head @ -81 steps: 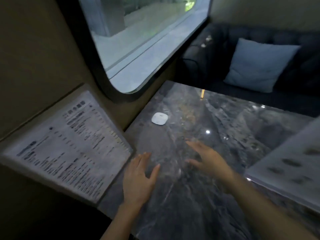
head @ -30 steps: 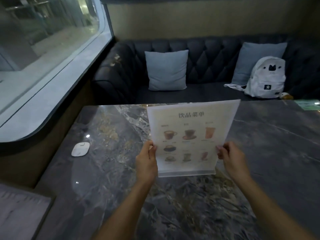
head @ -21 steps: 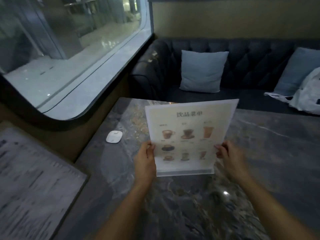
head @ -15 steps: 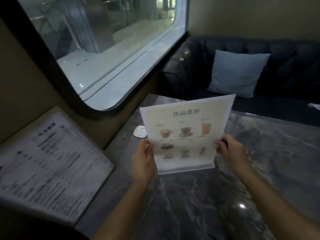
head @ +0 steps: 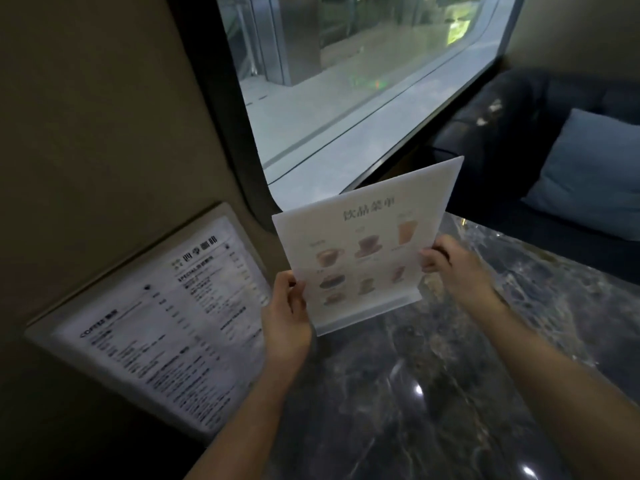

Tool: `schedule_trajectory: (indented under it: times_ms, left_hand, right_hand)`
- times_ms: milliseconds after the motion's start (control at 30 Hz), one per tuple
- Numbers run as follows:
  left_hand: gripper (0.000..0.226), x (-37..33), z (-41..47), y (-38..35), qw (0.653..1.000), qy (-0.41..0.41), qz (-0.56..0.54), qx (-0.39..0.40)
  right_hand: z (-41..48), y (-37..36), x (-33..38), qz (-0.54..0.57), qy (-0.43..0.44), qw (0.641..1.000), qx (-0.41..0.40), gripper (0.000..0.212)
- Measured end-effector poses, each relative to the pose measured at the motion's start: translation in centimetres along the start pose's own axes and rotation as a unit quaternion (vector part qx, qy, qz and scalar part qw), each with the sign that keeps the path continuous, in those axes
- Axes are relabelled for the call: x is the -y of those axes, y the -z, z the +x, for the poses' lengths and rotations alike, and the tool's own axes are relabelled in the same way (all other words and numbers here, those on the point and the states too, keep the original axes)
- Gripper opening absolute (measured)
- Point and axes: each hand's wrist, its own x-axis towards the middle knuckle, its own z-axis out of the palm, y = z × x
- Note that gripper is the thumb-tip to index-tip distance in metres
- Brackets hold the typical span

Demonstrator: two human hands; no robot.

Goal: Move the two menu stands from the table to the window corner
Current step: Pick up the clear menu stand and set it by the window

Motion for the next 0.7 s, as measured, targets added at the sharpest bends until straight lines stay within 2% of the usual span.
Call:
schedule_trajectory:
  times_ms: [100,300,400,533,700]
  left_hand:
    - [0.032,0.2,1.0,-0.3,0.999,0.041,-0.013,-0.032]
    - [0.034,0.5,1.9,-0.5,0.996,0.056,0.037,-0.056]
    - [0.029,0.9,1.9,-0.5,0.996,0.037,0.060,-0.062]
    - [0.018,1.2,2.3,0.0,0.997,0.005,0.065,-0.046]
    - [0.008,-0.5,3.1,1.0,0.995,-0.058,0.057,-0.061]
  right_hand:
    - [2.5,-1.3,0.2,0.023,0.014,1.000,-0.001,0.011]
    - [5.7,-3.8,-0.5,0.073,0.012,0.997,0.017,0.006]
    - [6.6,-4.8,-0.9,0.099,-0.002,0.995,0.023,0.006]
    - [6.9,-5.6,-0.7,0.072,0.034,0.996,0.026,0.014]
    - [6.9,-6.3,-0.6,0.054,0.045,0.997,0.028,0.012]
